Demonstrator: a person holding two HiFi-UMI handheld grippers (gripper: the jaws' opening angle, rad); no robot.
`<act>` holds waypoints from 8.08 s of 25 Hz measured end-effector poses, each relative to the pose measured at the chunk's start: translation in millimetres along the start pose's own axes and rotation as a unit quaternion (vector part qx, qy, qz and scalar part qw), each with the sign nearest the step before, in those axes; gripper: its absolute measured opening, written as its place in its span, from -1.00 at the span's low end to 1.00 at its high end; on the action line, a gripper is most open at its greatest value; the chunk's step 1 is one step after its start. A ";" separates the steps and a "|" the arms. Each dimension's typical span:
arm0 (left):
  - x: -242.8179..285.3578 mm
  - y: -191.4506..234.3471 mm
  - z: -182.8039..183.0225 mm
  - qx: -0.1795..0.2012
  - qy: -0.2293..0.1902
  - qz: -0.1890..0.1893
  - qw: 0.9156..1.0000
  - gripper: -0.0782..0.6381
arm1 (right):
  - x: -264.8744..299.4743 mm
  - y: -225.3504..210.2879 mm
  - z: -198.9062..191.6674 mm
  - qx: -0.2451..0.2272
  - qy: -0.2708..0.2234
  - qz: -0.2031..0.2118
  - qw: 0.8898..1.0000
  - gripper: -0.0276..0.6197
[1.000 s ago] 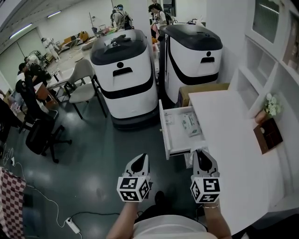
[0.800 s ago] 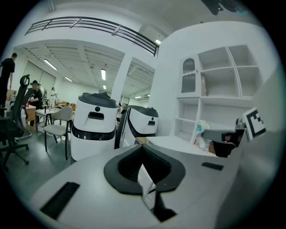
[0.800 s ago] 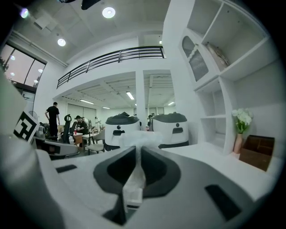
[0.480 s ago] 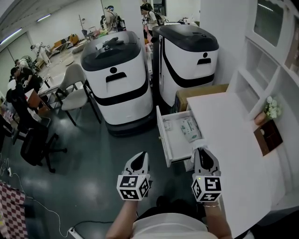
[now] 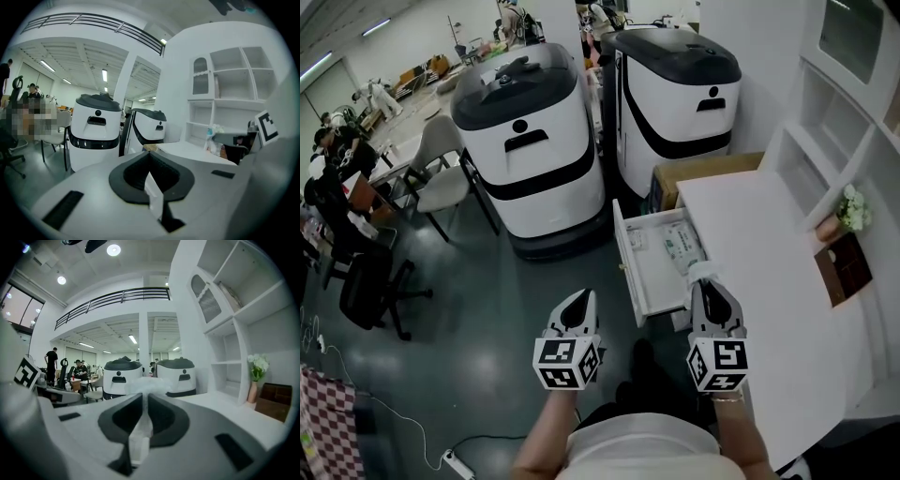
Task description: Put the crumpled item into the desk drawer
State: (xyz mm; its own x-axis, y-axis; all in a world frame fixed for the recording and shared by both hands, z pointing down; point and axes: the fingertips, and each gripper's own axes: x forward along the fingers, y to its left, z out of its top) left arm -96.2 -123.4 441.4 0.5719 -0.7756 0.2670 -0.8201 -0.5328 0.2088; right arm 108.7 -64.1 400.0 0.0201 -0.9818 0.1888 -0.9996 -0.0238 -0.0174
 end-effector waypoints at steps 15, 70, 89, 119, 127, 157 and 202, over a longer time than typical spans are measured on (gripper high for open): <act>49.8 38.3 17.3 -0.002 0.004 0.035 0.999 -0.80 | 80.3 -9.8 3.7 0.002 0.013 0.022 1.000 -0.81; 110.4 88.6 -42.4 -0.054 0.100 0.149 0.982 -0.80 | 222.8 -17.3 -270.8 -0.031 0.399 0.102 0.911 -0.81; 95.2 95.8 -55.1 -0.061 0.118 0.178 0.975 -0.80 | 225.6 -21.6 -333.2 -0.102 0.493 0.109 0.857 -0.81; 104.1 91.9 -56.0 -0.057 0.112 0.155 0.980 -0.80 | 220.5 -20.0 -291.8 -0.014 0.426 0.103 0.899 -0.64; 111.7 85.3 -44.5 -0.050 0.095 0.139 0.985 -0.80 | 224.1 -22.7 -229.9 0.000 0.348 0.093 0.933 -0.64; 125.0 52.5 -4.5 -0.020 0.044 0.076 0.996 -0.80 | 158.3 -39.2 -33.8 0.072 0.087 0.095 0.989 -0.91; 104.3 51.3 6.1 -0.003 0.026 0.093 0.995 -0.80 | 134.4 -31.8 -15.6 0.079 0.065 0.122 0.987 -0.91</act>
State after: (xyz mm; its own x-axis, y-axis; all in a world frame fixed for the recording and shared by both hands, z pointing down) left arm -78.7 -233.7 474.2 0.4104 -0.8422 0.3498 -0.9119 -0.3790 0.1572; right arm 143.0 -192.4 441.2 -0.2332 -0.9301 0.2837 -0.9583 0.1703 -0.2295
